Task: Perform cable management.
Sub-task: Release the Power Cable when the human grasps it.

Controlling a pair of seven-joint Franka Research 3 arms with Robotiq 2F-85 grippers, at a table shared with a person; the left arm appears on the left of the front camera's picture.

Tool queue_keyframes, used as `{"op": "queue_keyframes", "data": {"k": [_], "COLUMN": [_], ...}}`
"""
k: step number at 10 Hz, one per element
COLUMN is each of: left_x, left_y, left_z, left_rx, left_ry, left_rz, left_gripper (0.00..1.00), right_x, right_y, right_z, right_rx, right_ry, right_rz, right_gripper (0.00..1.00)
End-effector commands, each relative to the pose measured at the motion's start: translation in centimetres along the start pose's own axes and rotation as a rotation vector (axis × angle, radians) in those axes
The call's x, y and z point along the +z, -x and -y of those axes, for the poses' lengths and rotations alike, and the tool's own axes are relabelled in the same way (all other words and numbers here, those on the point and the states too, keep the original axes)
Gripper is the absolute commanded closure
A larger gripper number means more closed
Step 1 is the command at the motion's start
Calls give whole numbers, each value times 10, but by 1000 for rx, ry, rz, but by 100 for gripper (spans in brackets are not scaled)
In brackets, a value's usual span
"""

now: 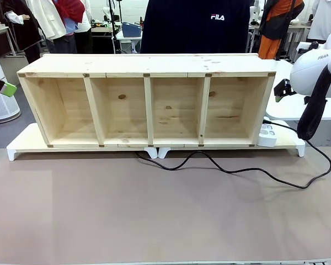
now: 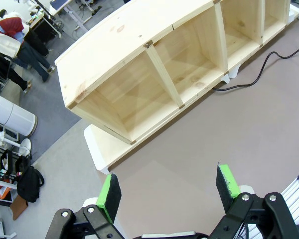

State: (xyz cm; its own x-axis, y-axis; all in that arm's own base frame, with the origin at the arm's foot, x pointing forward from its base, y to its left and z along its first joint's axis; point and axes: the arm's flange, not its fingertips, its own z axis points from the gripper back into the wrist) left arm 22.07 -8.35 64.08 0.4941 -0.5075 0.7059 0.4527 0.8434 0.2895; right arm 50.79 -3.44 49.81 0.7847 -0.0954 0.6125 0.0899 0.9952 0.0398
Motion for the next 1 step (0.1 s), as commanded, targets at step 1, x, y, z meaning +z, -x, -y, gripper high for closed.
{"op": "queue_keyframes", "data": {"k": [1], "left_x": [-2], "left_y": [1], "left_z": [1], "left_rx": [0], "left_ry": [0], "left_rz": [7], "left_gripper": [0], "right_x": [-1], "right_y": [1], "right_z": [0], "right_rx": [-2], "right_ry": [-1], "right_rz": [-9], "right_gripper": [0]}}
